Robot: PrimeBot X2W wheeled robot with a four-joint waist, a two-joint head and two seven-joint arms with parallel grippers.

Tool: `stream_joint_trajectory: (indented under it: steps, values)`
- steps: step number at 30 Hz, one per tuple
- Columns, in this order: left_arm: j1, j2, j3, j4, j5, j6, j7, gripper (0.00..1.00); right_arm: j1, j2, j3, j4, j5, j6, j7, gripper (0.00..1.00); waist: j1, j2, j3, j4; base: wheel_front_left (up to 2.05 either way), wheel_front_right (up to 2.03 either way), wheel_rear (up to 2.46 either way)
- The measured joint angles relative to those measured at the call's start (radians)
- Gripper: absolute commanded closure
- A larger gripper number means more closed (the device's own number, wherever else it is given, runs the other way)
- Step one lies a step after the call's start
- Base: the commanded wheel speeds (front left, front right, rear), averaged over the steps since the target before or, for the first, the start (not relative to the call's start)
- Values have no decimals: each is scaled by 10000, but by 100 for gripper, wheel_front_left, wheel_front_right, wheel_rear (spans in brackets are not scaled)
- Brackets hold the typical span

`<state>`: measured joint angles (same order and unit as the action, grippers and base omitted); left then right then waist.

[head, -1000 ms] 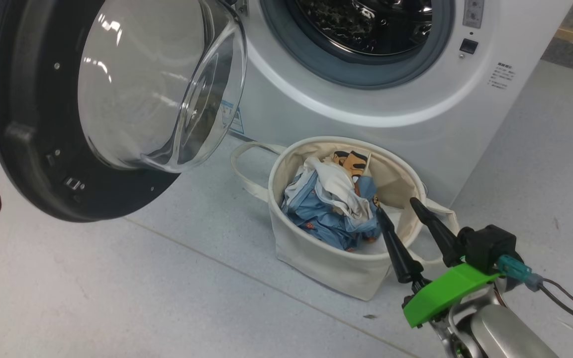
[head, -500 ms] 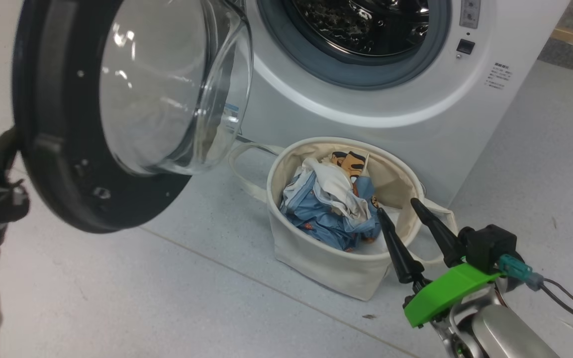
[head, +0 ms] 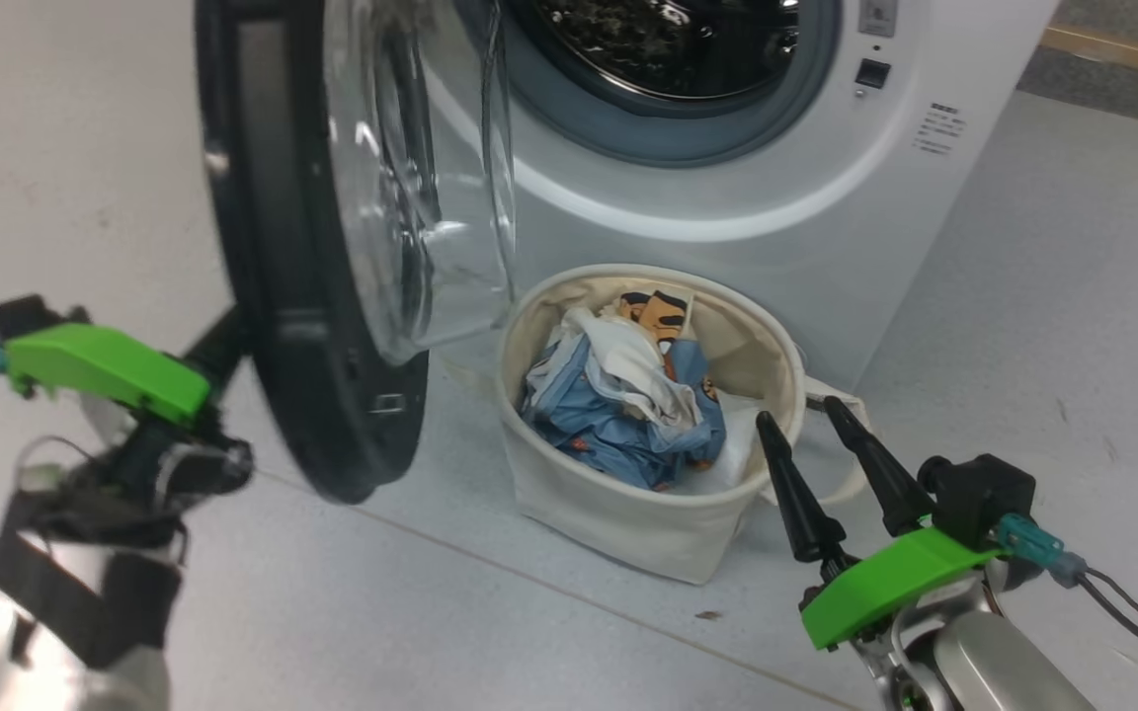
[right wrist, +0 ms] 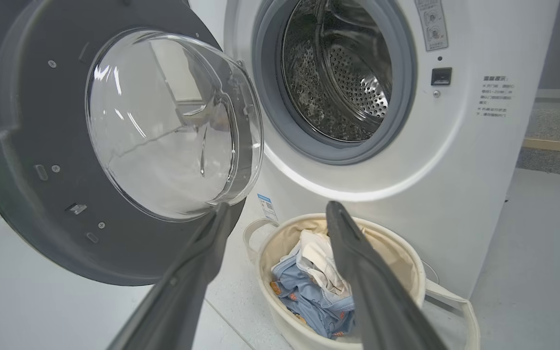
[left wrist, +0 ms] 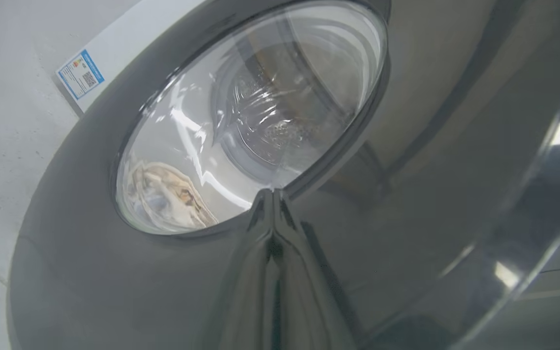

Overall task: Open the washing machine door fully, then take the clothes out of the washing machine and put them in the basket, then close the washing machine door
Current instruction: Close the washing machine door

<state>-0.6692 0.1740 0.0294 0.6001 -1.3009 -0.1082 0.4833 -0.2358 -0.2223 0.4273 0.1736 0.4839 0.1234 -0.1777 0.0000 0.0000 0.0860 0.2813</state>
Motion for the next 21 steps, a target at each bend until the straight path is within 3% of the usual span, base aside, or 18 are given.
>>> stream_joint_trajectory:
  steps: [5,9,21]
  values:
    - [1197,-694,-529,-2061,364,472,-339,100,-2,102,-115,90,0,0,-180,0,0,0,4,-414,0,0,0]
    - [1742,-965,-1106,-2917,1131,533,-1034,100,-4,267,-79,159,2,0,-299,0,0,0,14,-850,0,0,0]
    - [1701,-1298,-1181,-2253,497,560,-2499,100,-16,395,-36,508,75,0,-529,0,0,0,53,-2566,0,0,0]
